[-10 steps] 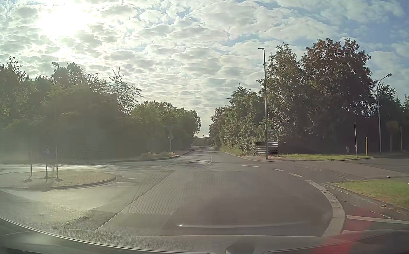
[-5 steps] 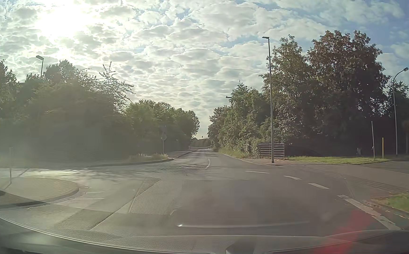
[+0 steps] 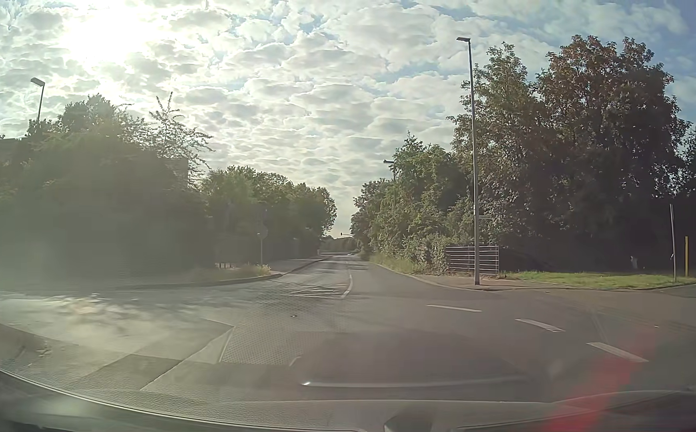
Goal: Follow the waypoints while adhering to traffic rules and regulations
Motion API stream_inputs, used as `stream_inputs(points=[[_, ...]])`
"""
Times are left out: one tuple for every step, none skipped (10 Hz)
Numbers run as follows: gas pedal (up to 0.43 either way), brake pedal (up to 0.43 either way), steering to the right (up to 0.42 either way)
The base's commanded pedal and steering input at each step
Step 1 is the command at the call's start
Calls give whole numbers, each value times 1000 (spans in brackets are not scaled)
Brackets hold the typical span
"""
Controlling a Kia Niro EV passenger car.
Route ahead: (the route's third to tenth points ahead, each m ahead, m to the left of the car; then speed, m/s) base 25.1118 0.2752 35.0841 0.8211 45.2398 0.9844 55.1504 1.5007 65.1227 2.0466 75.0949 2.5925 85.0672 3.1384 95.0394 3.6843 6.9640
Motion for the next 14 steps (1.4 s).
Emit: stream_inputs(points=[[98, 30, 16], [98, 24, 17], [98, 30, 16], [98, 30, 16], [98, 24, 16], [98, 30, 16], [98, 30, 15], [98, 24, 12], [98, 30, 11], [98, 30, 11], [98, 30, 11], [87, 24, 10], [87, 24, 8], [87, 30, 6]])
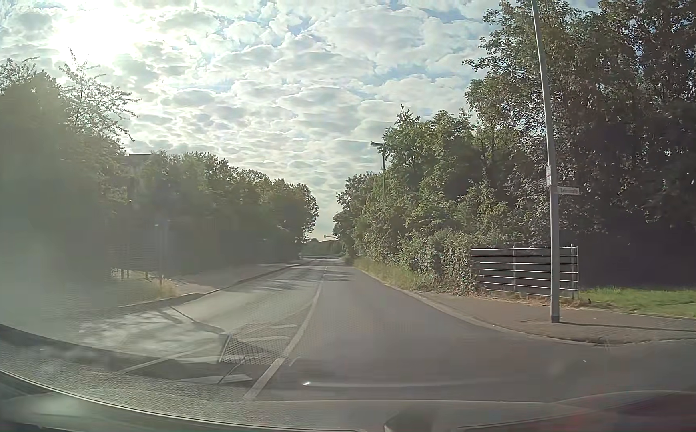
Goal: Follow the waypoints while adhering to traffic rules and regulations
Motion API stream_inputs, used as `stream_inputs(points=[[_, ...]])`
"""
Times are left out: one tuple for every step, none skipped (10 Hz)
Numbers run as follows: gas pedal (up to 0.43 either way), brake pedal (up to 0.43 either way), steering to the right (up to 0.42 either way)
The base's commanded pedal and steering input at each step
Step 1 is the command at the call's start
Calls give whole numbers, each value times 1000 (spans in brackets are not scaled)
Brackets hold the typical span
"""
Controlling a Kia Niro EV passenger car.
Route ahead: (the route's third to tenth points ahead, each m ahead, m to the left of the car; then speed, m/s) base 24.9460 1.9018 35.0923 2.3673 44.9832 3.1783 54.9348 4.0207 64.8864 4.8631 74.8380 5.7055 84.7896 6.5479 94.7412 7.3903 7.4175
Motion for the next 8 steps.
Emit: stream_inputs(points=[[79, 24, 5], [79, 30, -1], [79, 30, -10], [79, 24, -19], [79, 24, -23], [59, 30, -26], [59, 30, -28], [39, 24, -27]])
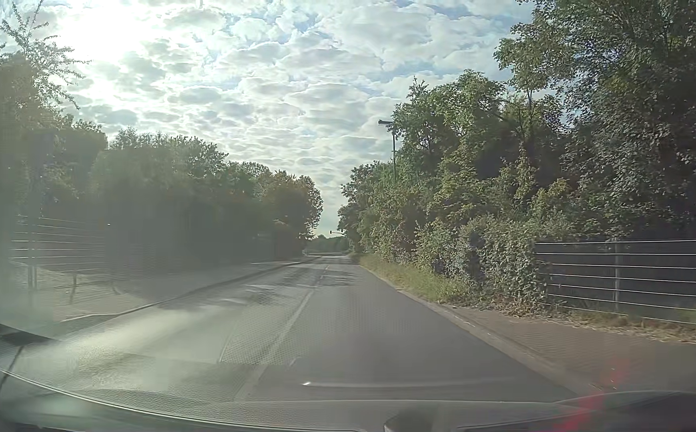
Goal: Follow the waypoints while adhering to traffic rules and regulations
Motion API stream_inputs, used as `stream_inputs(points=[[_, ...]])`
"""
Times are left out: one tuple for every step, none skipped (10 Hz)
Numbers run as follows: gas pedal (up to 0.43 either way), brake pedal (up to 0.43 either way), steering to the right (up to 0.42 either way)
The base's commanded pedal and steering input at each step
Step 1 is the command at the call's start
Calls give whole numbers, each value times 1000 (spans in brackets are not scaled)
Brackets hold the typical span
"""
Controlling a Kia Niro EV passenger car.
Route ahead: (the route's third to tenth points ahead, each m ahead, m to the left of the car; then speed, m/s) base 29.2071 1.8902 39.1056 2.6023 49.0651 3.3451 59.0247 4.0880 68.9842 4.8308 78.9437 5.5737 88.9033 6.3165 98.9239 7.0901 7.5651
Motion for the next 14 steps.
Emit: stream_inputs(points=[[28, 24, -27], [28, 30, -29], [28, 24, -30], [28, 30, -30], [28, 30, -30], [28, 24, -29], [28, 30, -30], [28, 30, -29], [28, 30, -27], [28, 30, -26], [28, 24, -23], [28, 30, -20], [28, 30, -16], [28, 24, -12]])
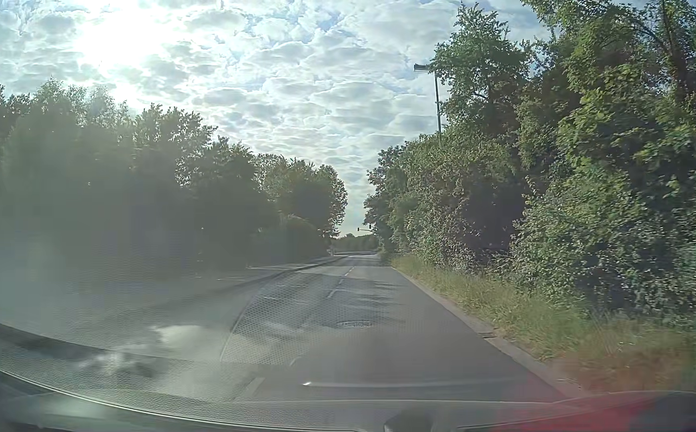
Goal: Follow the waypoints while adhering to traffic rules and regulations
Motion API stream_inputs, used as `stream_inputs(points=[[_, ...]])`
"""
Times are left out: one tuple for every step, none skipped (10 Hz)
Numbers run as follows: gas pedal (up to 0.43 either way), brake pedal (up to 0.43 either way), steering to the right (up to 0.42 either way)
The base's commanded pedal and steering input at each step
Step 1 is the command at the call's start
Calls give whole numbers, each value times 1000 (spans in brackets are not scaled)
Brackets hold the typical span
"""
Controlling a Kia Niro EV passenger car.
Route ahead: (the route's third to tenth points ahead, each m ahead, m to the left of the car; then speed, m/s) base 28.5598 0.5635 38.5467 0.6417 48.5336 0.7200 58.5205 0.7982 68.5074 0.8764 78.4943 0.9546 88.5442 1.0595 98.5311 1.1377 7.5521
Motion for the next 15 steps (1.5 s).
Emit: stream_inputs(points=[[28, 30, -8], [28, 30, -5], [28, 30, -4], [28, 30, -4], [28, 30, -4], [20, 24, -3], [20, 30, 1], [20, 30, 5], [20, 30, 5], [20, 30, 5], [20, 30, 5], [20, 30, 5], [20, 30, 4], [8, 30, 4], [8, 30, 4]])
